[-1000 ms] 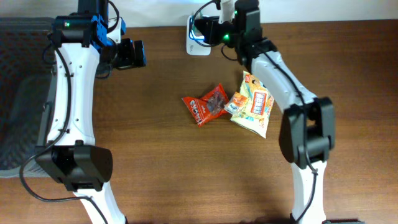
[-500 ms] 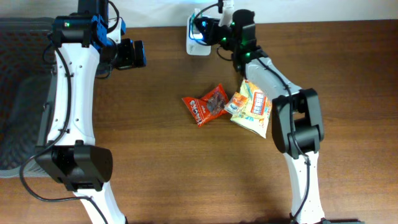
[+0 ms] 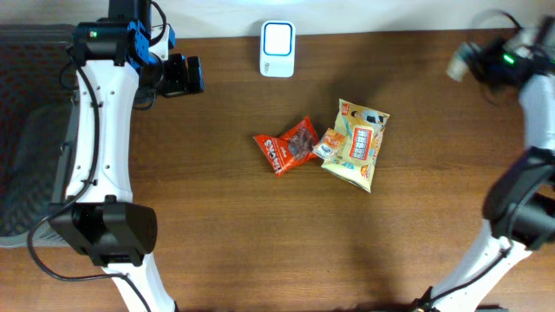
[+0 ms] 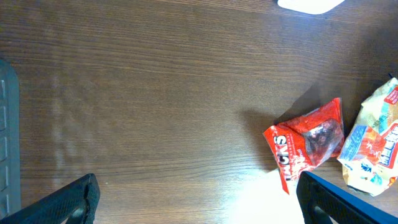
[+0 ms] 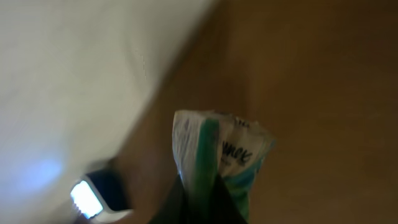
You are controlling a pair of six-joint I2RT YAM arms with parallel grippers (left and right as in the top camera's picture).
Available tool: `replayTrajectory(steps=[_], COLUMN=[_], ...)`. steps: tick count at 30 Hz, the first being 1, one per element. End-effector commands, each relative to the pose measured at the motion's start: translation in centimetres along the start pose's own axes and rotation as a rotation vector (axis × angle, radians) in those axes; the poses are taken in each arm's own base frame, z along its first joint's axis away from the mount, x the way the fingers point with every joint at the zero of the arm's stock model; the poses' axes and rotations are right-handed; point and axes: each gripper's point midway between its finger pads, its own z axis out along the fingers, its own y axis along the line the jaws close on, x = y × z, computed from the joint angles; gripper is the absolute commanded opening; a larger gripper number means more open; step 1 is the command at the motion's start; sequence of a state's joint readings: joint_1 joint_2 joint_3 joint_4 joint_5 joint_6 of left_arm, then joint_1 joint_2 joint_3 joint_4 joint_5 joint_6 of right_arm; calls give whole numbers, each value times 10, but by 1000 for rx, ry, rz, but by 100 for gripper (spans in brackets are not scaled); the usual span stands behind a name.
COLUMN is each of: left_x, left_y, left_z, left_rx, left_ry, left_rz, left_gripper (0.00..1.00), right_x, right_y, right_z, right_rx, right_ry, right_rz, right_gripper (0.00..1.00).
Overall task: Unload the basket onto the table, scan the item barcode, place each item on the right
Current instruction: 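Carry the tissue pack to the right and drop it on the table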
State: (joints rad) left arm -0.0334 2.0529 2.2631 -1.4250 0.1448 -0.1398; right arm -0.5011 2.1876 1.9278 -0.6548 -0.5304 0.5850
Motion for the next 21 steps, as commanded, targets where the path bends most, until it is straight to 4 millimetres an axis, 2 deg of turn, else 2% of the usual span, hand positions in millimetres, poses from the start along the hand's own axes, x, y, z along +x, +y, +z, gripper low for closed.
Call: replayTrajectory(steps=[1,3,4,5,7,9,11,14,15,16,18,21], left_x=[-2,-2,-2,-2,-2,-2,-2,-2,-2,-2,-2,-2], left_y=[-2,-2,-2,-2,-2,-2,-2,-2,-2,-2,-2,-2], left_z=[-6,-6,-6,-6,-6,-6,-6,-6,-6,-6,-6,-6], left_rx=[-1,-1,-1,-1,-1,-1,0,-1,-1,-1,-1,-1], left_ry=[-19,-19,-19,-18,-18,-19,-18,-19,-19,-18,-18,-18], left_rz=[-4,-4,-4,-4,-4,-4,-4,-4,-4,-4,-4,-4], left_gripper=[99,99,99,99,99,99,99,99,99,99,99,99], right_x=[-32,-38,-39,-40,-42,-40,-37,-23,-14,3,36,94], right_y=[-96,-143,-155,-163,-176,-186,-185,-145,-120,-74,-23,13], right_z=[-41,-67,-73,-77,-82,-87,-87,-70,-64,-60,-56,-39], right_rx=[315,453,473,481,494,506,486,253,120,-106,-321,-360], right_ry=[-101,-123,-124,-125,-124,-116,-99,9,62,151,260,417], right_rz=[27,102,119,128,152,177,187,130,94,13,-109,-252], right_gripper=[4,4,5,13,99,98,99,99,99,99,99,99])
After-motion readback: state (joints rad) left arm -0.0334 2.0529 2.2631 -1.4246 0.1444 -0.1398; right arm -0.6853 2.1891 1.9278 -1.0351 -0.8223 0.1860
